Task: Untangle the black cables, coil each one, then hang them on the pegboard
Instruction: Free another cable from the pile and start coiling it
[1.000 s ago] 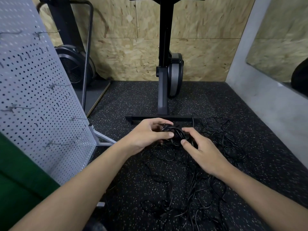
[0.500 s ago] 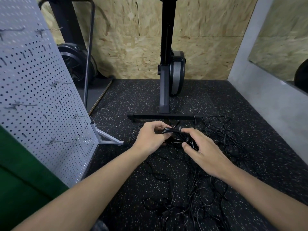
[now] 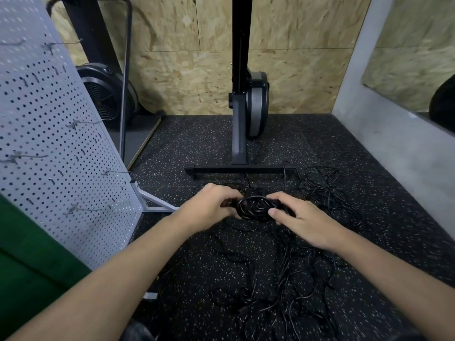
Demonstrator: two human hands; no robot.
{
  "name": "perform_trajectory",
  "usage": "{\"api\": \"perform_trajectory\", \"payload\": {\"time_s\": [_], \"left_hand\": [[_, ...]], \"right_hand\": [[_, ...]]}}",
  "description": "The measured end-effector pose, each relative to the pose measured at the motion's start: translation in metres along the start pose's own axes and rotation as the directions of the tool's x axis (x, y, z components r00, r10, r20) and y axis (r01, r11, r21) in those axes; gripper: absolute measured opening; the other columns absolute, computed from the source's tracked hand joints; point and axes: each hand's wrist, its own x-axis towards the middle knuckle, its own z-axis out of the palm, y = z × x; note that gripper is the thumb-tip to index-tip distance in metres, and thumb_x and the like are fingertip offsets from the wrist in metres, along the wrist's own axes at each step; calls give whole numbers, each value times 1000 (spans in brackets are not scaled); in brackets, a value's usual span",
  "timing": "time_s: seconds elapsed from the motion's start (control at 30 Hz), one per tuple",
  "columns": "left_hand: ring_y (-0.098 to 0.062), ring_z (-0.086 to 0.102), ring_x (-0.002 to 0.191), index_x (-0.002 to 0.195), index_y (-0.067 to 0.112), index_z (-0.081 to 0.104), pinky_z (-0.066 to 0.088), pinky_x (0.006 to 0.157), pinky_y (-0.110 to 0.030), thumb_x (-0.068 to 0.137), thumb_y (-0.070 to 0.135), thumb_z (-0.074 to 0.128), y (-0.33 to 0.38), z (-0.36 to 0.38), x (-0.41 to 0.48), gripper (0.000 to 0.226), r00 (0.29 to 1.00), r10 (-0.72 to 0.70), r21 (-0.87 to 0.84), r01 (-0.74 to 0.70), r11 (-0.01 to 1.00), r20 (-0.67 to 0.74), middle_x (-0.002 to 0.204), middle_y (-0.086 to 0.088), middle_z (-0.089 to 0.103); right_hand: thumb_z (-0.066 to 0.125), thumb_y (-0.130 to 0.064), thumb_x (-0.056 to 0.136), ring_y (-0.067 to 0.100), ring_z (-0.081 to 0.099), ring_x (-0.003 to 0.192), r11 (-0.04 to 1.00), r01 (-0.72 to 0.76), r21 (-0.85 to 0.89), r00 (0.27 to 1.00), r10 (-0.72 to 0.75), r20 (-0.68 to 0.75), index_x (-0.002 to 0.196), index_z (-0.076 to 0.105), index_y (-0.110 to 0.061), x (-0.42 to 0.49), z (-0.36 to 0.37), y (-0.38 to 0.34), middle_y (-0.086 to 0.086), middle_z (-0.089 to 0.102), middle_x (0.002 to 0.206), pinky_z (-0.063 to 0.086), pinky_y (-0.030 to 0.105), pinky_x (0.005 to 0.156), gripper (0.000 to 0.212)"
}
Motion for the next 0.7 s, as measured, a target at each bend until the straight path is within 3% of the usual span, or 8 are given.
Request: {"api": "perform_trajectory", "payload": {"time_s": [0.13,0.3,0.37,0.47,0.53,0.57,0.63,0.7], "left_hand": [[-7,65,99,109,27,76,55,92,-40,89,24,80,-5,-4,2,20,998,48,177,-56,983,50,106,12,71],[-2,60,83,102,34,74,56,77,-35,86,44,82,-13,-24,0,20,993,2,272,31,962,-120,103,19,70],[-4,58,82,103,37,72,51,71,-32,87,50,78,-14,-26,-1,22,990,-33,360,81,929,-139,105,20,68],[-7,61,101,111,40,66,53,82,-34,90,47,77,-13,-22,-5,25,993,-72,414,106,904,-97,115,22,62],[-10,50,130,135,44,53,45,109,-43,86,46,81,-13,-19,-11,56,993,-112,361,121,925,-46,140,19,51],[-12,39,141,147,46,41,35,120,-52,82,48,84,-11,-19,-15,78,993,-121,321,120,939,-17,153,18,40],[-12,18,154,159,50,18,20,125,-63,76,52,88,-3,-15,-18,108,996,-71,299,54,953,47,167,20,16],[-7,2,158,162,49,9,13,123,-62,75,54,87,4,-7,-18,118,987,-24,356,-34,934,157,171,24,2]], "right_hand": [[45,-78,91,17,71,87,999,23,-22,996,-21,82,125,49,-57,-1,0,2,-5,74,112,57,45,90,40],[44,-75,94,8,48,55,997,44,-56,997,-40,72,117,47,-55,2,-2,1,16,73,94,45,35,61,30],[45,-71,96,2,43,50,996,44,-83,997,-39,59,125,45,-51,1,-1,-2,11,70,84,39,27,57,35],[51,-63,98,-7,60,80,989,56,-133,996,-47,75,137,42,-48,-1,3,-2,-4,69,105,49,22,75,43],[56,-63,96,2,58,113,979,38,-199,997,-25,67,143,36,-47,-3,3,-3,-4,61,126,50,39,98,54],[58,-61,95,3,57,109,972,29,-234,998,-14,67,146,35,-44,-3,4,-4,-4,57,128,48,41,100,58],[62,-58,95,-1,53,99,962,41,-269,997,-20,80,146,36,-38,1,7,-5,-2,56,128,46,40,99,61],[67,-58,91,8,54,121,964,70,-257,996,-52,76,142,37,-39,8,13,-8,-2,58,135,45,42,106,62]]}}
